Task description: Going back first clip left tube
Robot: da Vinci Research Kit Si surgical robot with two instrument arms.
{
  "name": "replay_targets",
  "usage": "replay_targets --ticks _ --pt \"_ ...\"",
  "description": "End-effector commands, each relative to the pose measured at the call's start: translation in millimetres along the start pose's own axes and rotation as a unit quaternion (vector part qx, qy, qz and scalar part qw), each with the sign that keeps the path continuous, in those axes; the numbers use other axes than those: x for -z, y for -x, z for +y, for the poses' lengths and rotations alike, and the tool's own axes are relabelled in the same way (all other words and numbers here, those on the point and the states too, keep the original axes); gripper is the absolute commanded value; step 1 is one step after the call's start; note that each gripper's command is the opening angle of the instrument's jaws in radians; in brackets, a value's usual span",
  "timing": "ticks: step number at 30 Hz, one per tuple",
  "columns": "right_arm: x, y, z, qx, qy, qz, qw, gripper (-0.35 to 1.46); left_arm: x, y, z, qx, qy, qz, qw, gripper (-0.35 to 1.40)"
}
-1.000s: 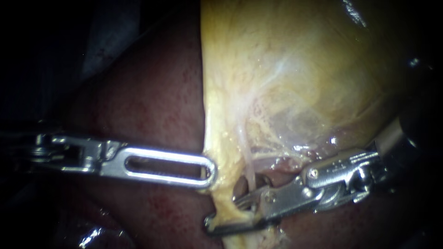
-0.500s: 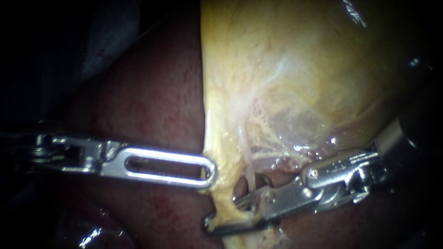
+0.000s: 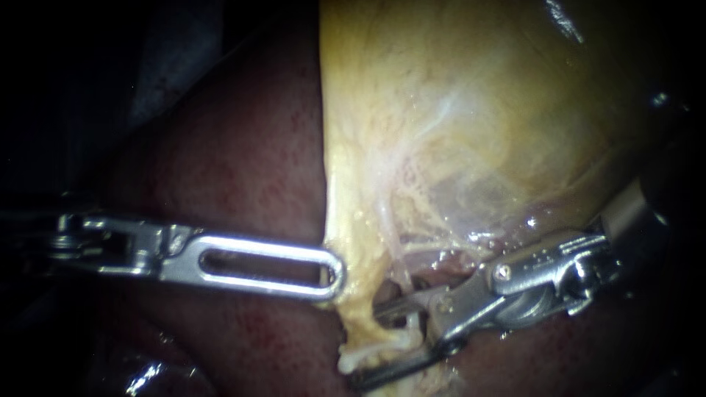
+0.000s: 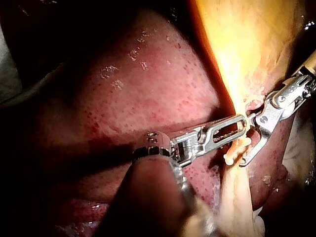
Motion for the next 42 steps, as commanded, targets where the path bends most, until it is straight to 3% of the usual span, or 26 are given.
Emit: replay_targets --ticks 1,9,15,25,33,42 --pt "0.7 -0.3 0.0 0.001 0.004 0.002 1.0000 0.43 0.0 0.0 0.0 0.000 0.000 0.000 1.0000 -0.35" --pt "5.3 -1.6 -0.5 0.006 0.018 0.012 0.9998 0.43 0.1 0.1 0.3 0.000 0.000 0.000 1.0000 -0.35" --pt "11.1 -3.3 -1.0 0.005 0.037 0.023 0.9990 0.40 0.1 0.3 0.7 0.000 -0.001 0.001 1.0000 -0.35" --pt "17.2 -5.0 -0.6 0.016 0.062 0.030 0.9975 0.40 0.1 0.5 1.5 -0.001 0.000 0.001 1.0000 -0.35" --pt "18.2 -5.4 -0.5 0.014 0.064 0.031 0.9973 0.40 -0.2 0.6 2.6 -0.002 0.000 0.001 1.0000 -0.35" --pt "18.2 -5.4 -0.6 0.014 0.065 0.030 0.9974 0.40 -1.2 1.2 6.6 -0.003 0.005 0.000 1.0000 -0.35"
